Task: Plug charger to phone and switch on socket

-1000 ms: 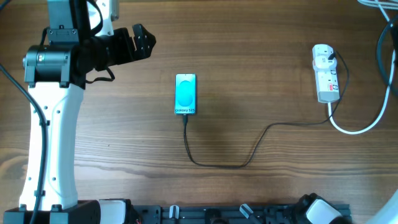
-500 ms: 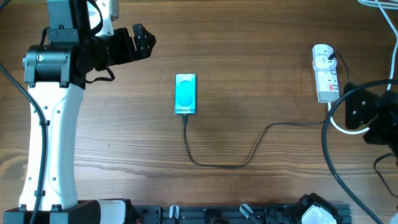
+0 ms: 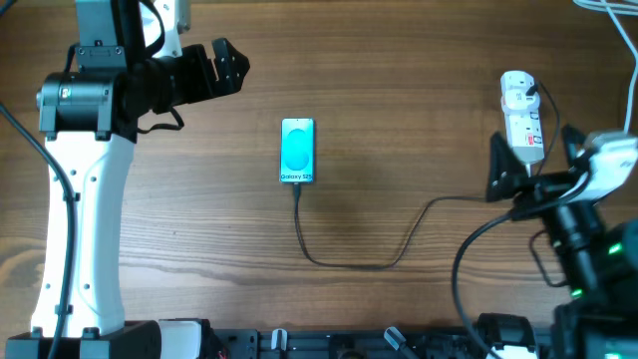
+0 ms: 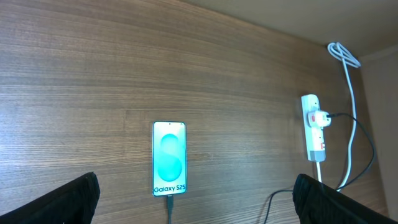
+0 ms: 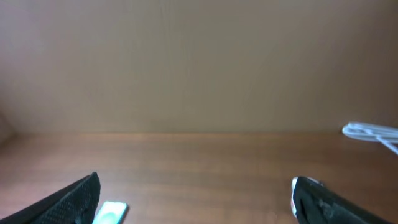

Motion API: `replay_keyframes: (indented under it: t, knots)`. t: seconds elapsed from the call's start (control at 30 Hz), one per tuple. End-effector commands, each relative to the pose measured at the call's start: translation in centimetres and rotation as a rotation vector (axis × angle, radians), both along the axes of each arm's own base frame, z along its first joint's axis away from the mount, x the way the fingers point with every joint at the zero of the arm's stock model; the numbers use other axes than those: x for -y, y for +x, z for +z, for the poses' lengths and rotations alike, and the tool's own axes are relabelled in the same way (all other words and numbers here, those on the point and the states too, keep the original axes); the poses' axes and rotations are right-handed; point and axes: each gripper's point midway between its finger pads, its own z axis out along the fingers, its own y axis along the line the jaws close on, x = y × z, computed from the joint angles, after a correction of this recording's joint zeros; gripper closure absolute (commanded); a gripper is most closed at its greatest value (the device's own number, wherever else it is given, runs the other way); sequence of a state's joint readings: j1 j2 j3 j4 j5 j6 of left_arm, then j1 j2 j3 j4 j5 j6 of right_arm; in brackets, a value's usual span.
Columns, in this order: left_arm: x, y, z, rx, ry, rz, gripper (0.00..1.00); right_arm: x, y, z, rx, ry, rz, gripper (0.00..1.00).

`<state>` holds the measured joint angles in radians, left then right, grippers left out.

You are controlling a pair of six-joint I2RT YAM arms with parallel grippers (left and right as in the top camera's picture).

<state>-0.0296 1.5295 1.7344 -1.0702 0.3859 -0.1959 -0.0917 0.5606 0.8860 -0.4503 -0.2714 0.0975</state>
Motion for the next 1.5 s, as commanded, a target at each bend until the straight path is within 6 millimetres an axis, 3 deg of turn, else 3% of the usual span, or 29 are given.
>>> replay_keyframes:
  t: [0.0, 0.13, 0.37, 0.53, 0.7, 1.27, 1.33, 1.37, 1.47]
  knots:
    - [-0.1, -0.1, 0.4, 0.016, 0.005, 0.000, 0.00, 0.3, -0.5, -3.4, 0.076, 0.012, -0.047, 0.00]
    - [-0.1, -0.1, 0.4, 0.016, 0.005, 0.000, 0.00, -0.6, -1.3, -6.5, 0.196, 0.015, -0.008, 0.00]
    - [-0.1, -0.1, 0.4, 0.016, 0.005, 0.000, 0.00, -0.4, -1.7, -10.8, 0.330, 0.027, -0.023, 0.00]
    - [-0.1, -0.1, 0.4, 0.016, 0.005, 0.000, 0.00, -0.4, -1.1, -13.4, 0.295, 0.026, -0.023, 0.00]
    - [-0.1, -0.1, 0.4, 0.016, 0.005, 0.000, 0.00, -0.4, -0.6, -18.3, 0.125, 0.024, -0.024, 0.00]
    - [-0.1, -0.1, 0.4, 0.016, 0.005, 0.000, 0.00, -0.4, -0.5, -18.4, 0.117, 0.022, -0.025, 0.00]
    - [-0.9, 0.1, 0.3, 0.025, 0.054, 0.021, 0.00, -0.4, -0.5, -18.4, 0.117, 0.023, -0.025, 0.00]
    - [-1.7, -0.1, 0.7, 0.047, 0.097, 0.045, 0.00, -0.4, -0.5, -18.4, 0.117, 0.022, -0.025, 0.00]
    - [-1.6, -1.5, 2.5, 0.150, 0.159, -0.015, 0.00, -0.4, -0.5, -18.4, 0.117, 0.023, -0.025, 0.00]
